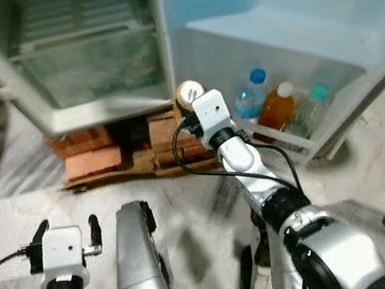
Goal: Restocking fridge
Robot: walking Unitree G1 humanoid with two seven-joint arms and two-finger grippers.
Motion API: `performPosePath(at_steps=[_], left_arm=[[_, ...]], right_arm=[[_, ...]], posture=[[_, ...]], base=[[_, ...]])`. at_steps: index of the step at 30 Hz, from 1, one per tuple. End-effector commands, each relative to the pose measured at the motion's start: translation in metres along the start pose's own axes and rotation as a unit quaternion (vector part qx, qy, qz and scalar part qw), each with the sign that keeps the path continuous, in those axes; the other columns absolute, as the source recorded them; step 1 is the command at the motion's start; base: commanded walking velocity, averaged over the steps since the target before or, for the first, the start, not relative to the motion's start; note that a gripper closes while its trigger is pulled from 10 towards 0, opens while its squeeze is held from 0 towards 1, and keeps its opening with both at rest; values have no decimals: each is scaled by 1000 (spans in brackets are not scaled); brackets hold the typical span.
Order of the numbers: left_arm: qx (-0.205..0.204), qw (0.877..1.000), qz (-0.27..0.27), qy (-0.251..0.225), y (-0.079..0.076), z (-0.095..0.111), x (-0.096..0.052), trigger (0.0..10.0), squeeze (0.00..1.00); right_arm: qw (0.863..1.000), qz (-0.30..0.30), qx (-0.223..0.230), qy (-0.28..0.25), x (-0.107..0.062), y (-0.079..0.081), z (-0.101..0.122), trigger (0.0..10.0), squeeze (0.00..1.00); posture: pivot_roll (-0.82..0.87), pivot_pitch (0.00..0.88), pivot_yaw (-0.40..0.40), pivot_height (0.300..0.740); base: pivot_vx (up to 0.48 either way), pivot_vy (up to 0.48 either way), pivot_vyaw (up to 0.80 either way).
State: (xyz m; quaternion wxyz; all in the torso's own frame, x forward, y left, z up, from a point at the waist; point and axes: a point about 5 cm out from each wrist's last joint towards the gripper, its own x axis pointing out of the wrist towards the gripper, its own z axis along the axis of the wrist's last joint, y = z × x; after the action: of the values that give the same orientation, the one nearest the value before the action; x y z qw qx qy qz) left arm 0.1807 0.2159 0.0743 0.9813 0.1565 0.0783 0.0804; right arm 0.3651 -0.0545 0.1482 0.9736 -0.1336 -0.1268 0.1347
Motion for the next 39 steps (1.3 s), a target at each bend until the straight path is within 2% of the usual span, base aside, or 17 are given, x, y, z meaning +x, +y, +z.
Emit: performPosePath(at_steps=[1, 2, 3, 5, 8, 10, 14, 17, 21, 23, 24, 25, 32, 39], left_arm=[[5, 1000, 7, 18, 3, -5, -8, 10000, 0], [5, 1000, 10, 20, 4, -6, -10, 10000, 0], [5, 1000, 10, 20, 4, -6, -10, 10000, 0], [4, 1000, 11, 25, 4, -6, -14, 10000, 0], [2, 1000, 10, 28, 3, -6, -16, 10000, 0], [1, 1000, 9, 29, 2, -6, -16, 10000, 0], [-5, 999, 2, 32, -1, -6, -16, 10000, 0], [-8, 999, 2, 35, -2, -6, -17, 10000, 0], [-10, 999, 1, 37, -3, -6, -17, 10000, 0], [-11, 999, 1, 38, -3, -6, -17, 10000, 0], [-11, 999, 1, 39, -3, -6, -17, 10000, 0], [-11, 999, 0, 39, -4, -6, -16, 10000, 0], [-10, 999, -1, 40, -4, -7, -12, 10000, 0], [-8, 999, 4, 39, -2, -9, -4, 10000, 0]], right_arm=[[999, -28, -11, 21, 1, -7, -5, 10000, 0], [998, -50, -21, 22, 5, -14, -3, 10000, 0], [998, -50, -21, 22, 5, -14, -3, 10000, 0], [995, -73, -55, 37, 8, -24, -5, 10000, 0], [995, -78, -43, 47, 8, -26, -7, 10000, 0], [995, -71, -46, 58, 8, -25, -10, 10000, 0], [988, -29, -37, 144, 0, -11, -31, 10000, 0], [982, -3, -38, 186, -6, -3, -43, 10000, 0], [980, 20, -44, 194, -9, 3, -46, 10000, 0], [981, 20, -31, 193, -8, 2, -45, 10000, 0], [981, 17, -27, 192, -6, 0, -43, 10000, 55], [981, 12, -26, 191, -5, -1, -42, 10000, 1000], [984, 7, -21, 177, -1, -4, -37, 10000, 1000], [991, -10, -3, 137, 5, -11, -25, 10000, 1000]], posture=[[183, 337, -37, 505], [185, 342, -39, 505], [185, 342, -39, 505], [181, 354, -41, 505], [178, 357, -42, 505], [176, 361, -43, 505], [168, 369, -50, 505], [166, 370, -52, 505], [168, 372, -58, 505], [166, 369, -60, 505], [166, 366, -59, 505], [166, 365, -59, 505], [164, 355, -58, 505], [158, 323, -56, 505]], base=[[0, 0, 0], [0, 0, 0], [0, 0, 0], [0, 0, 0], [0, 0, 0], [0, 0, 0], [0, 0, 0], [0, 0, 0], [0, 0, 0], [0, 0, 0], [0, 0, 0], [0, 0, 0], [0, 0, 0], [0, 0, 0]])
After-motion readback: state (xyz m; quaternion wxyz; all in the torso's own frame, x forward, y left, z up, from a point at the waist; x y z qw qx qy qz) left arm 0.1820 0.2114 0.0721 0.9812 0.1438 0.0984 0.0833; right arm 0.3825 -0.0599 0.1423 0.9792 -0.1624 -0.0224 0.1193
